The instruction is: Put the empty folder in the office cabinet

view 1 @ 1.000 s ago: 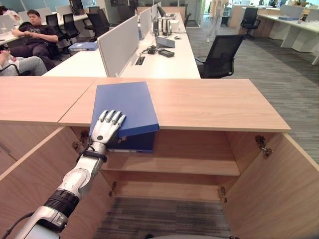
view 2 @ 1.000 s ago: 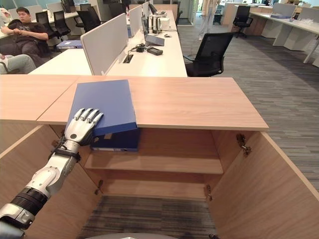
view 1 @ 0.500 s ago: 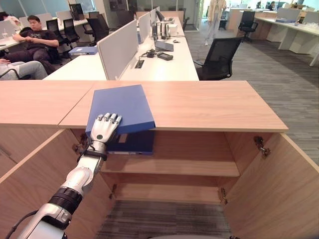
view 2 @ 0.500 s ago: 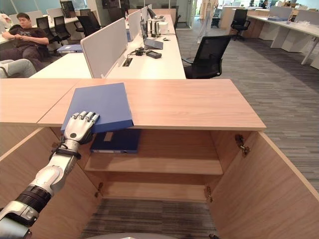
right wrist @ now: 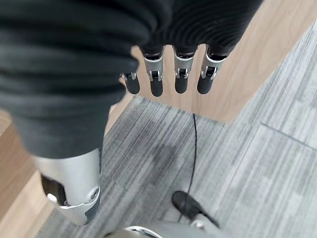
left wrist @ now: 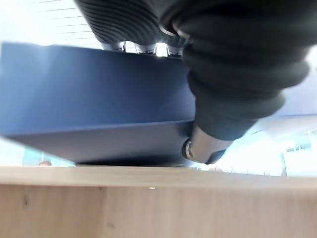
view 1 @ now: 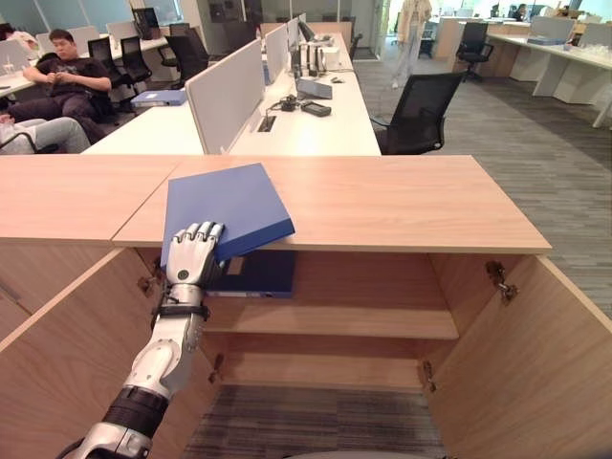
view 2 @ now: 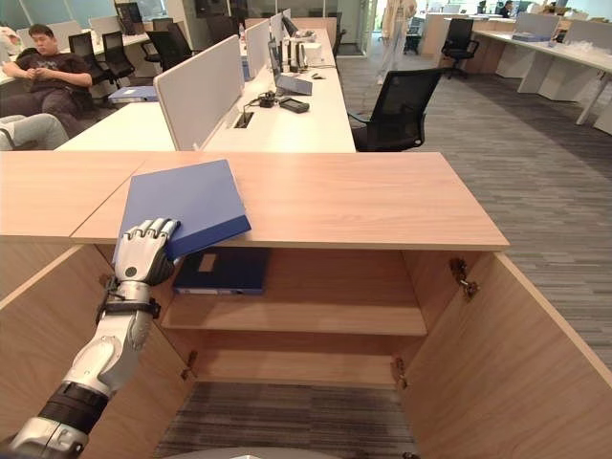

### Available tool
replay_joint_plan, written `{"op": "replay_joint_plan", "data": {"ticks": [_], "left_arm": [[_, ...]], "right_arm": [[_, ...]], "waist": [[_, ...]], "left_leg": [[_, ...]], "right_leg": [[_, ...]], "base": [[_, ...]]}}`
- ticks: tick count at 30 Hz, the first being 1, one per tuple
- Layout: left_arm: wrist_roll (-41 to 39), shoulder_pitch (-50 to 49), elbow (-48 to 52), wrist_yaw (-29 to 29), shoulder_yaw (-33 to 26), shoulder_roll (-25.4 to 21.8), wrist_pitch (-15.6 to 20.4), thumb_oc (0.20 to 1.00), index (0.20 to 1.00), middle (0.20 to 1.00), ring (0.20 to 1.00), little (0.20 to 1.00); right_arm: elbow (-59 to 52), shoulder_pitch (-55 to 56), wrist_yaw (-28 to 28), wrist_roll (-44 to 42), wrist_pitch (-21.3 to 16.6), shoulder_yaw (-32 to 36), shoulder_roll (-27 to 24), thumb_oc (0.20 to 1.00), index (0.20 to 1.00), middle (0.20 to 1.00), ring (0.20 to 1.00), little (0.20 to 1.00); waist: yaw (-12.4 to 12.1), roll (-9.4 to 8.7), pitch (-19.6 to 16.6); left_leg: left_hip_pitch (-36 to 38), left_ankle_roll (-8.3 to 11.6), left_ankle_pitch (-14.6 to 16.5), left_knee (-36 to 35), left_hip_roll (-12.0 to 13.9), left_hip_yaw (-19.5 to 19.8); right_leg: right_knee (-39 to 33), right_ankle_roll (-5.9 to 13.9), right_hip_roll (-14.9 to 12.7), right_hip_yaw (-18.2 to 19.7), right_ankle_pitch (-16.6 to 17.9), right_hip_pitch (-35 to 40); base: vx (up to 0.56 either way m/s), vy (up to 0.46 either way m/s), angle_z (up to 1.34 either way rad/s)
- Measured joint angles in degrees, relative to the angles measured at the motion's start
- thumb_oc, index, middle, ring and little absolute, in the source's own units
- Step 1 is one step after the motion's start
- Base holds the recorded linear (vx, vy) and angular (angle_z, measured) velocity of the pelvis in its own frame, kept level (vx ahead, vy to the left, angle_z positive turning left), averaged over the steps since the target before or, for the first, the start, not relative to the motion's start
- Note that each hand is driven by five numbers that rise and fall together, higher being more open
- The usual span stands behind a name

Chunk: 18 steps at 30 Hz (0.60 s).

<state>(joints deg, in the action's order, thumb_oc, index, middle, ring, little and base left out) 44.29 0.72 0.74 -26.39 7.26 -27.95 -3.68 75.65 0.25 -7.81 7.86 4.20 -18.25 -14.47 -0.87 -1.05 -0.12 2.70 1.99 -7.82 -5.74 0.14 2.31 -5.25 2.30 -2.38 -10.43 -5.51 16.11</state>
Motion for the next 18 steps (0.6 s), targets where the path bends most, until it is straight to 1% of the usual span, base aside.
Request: {"op": "replay_joint_plan", "data": {"ticks": [1, 2, 3, 5, 6, 7, 9, 11, 12, 13, 14, 18], "left_arm": [[-5.0, -1.5, 2.6, 0.2, -1.0, 0.3, 2.0, 0.200, 0.200, 0.200, 0.200, 0.200], [-8.7, -1.6, 3.6, 0.7, -1.0, 0.0, 3.9, 0.200, 0.200, 0.200, 0.200, 0.200], [-20.7, -5.3, 8.8, 4.0, -4.1, 1.5, 7.2, 0.200, 0.200, 0.200, 0.200, 0.200], [-31.9, -7.2, 10.7, 7.4, -5.6, 2.9, 9.6, 0.200, 0.200, 0.200, 0.200, 0.200], [-39.7, -8.6, 12.1, 10.0, -6.7, 3.2, 11.1, 0.200, 0.200, 0.200, 0.200, 0.200], [-51.1, -10.0, 13.8, 14.0, -7.5, 2.7, 11.5, 0.200, 0.200, 0.200, 0.200, 0.200], [-65.0, -13.0, 14.1, 20.1, -7.0, 2.3, 10.2, 0.200, 0.200, 0.200, 0.200, 0.200], [-73.2, -15.3, 14.2, 24.5, -4.7, 2.3, 8.9, 0.200, 0.200, 0.200, 0.200, 0.200], [-76.1, -16.1, 14.3, 25.9, -4.3, 2.3, 8.4, 0.200, 0.200, 0.200, 0.200, 0.200], [-81.6, -18.0, 15.6, 27.0, -4.5, 2.2, 7.5, 0.200, 0.200, 0.200, 0.200, 0.200], [-84.4, -18.4, 15.6, 27.1, -4.9, 2.1, 6.9, 0.200, 0.200, 0.200, 0.200, 0.200], [-88.7, -19.2, 15.6, 26.8, -7.4, 2.5, 6.3, 0.200, 0.200, 0.200, 0.200, 0.200]], "right_arm": [[0.0, 0.5, 0.0, 0.0, 0.1, 0.3, 0.0, 1.000, 1.000, 1.000, 1.000, 1.000], [0.3, 1.1, 0.0, 0.0, 0.2, 0.4, -0.1, 1.000, 1.000, 1.000, 1.000, 1.000], [0.4, 1.5, 0.1, 0.0, 0.3, 0.9, -0.2, 1.000, 1.000, 1.000, 1.000, 1.000], [0.5, 2.2, 0.5, 0.0, 0.3, 1.0, -0.3, 1.000, 1.000, 1.000, 1.000, 1.000], [0.5, 2.4, 1.1, 0.0, 0.3, 1.0, -0.3, 1.000, 1.000, 1.000, 1.000, 1.000], [0.5, 2.4, 1.8, 0.0, 0.3, 1.0, -0.6, 1.000, 1.000, 1.000, 1.000, 1.000], [0.5, 1.8, 2.9, 0.0, 0.3, 1.0, -1.4, 1.000, 1.000, 1.000, 1.000, 1.000], [0.6, 1.2, 3.4, 0.0, 0.3, 1.0, -1.7, 1.000, 1.000, 1.000, 1.000, 1.000], [0.6, 0.9, 3.6, 0.0, 0.4, 1.0, -1.6, 1.000, 1.000, 1.000, 1.000, 1.000], [0.6, 0.8, 4.1, 0.0, 1.1, 1.0, -1.5, 1.000, 1.000, 1.000, 1.000, 1.000], [0.6, 0.9, 4.2, 0.0, 1.2, 1.0, -1.4, 1.000, 1.000, 1.000, 1.000, 1.000], [0.6, 0.8, 4.6, 0.0, 1.2, 1.0, -1.0, 1.000, 1.000, 1.000, 1.000, 1.000]], "waist": [[-0.2, -0.01, 0.0], [-1.4, -0.27, 0.2], [-1.9, -0.19, 0.4], [-2.7, 0.05, 0.6], [-2.9, 0.15, 0.9], [-3.0, 0.56, 1.5], [-3.0, 1.19, 2.6], [-3.1, 1.64, 4.2], [-3.3, 1.67, 4.7], [-3.1, 1.40, 4.9], [-3.1, 1.34, 4.9], [-3.7, 1.07, 5.2]], "left_leg": [[-0.1, -0.03, 0.0, 0.0, 0.0, 0.1], [-0.1, -0.04, 0.0, 0.0, 0.0, 0.2], [-0.2, -0.07, 0.2, 0.0, -0.1, 0.4], [-0.4, -0.08, 0.2, 0.0, -0.2, 0.8], [-0.4, -0.09, 0.2, 0.0, -0.2, 0.9], [-0.5, -0.08, 0.2, 0.0, -0.3, 1.2], [-0.7, 0.13, 0.4, 0.0, -0.3, 1.2], [-0.9, 0.18, 0.3, 0.0, -0.3, 1.4], [-1.1, 0.18, 0.3, 0.0, -0.3, 1.5], [-1.3, -0.14, 0.1, 0.0, -0.5, 1.6], [-1.3, -0.17, -0.2, 0.0, -0.8, 2.0], [-1.1, -0.09, -0.2, 0.5, -0.9, 2.5]], "right_leg": [[0.0, -0.02, 0.0, -0.1, 0.0, 0.0], [0.0, -0.02, 0.0, -0.2, 0.0, 0.0], [0.1, 0.01, 0.0, -0.5, 0.0, 0.0], [0.3, 0.00, 0.0, -0.8, 0.0, 0.0], [0.3, 0.01, 0.0, -0.9, 0.0, 0.0], [0.2, 0.20, 0.0, -1.2, -0.2, 0.0], [0.0, 0.22, 0.0, -1.3, -0.2, -0.1], [0.0, 0.23, 0.1, -1.5, -0.1, -0.1], [0.0, 0.10, 0.0, -1.7, -0.1, -0.2], [0.1, -0.08, -0.1, -1.9, 0.1, -0.4], [0.3, -0.07, -0.1, -2.3, 0.0, -0.1], [0.3, 0.09, -0.1, -2.8, -0.3, 0.2]], "base": [[0.00, -0.002, 0.07], [-0.02, 0.005, 0.10], [-0.01, 0.011, 0.10], [-0.02, 0.013, 0.09], [-0.02, 0.018, 0.10], [-0.01, 0.019, 0.08], [0.00, 0.010, 0.03], [0.01, 0.016, 0.06], [0.01, 0.016, 0.09], [0.01, 0.010, 0.13], [0.01, 0.008, 0.13], [0.00, 0.002, 0.08]]}}
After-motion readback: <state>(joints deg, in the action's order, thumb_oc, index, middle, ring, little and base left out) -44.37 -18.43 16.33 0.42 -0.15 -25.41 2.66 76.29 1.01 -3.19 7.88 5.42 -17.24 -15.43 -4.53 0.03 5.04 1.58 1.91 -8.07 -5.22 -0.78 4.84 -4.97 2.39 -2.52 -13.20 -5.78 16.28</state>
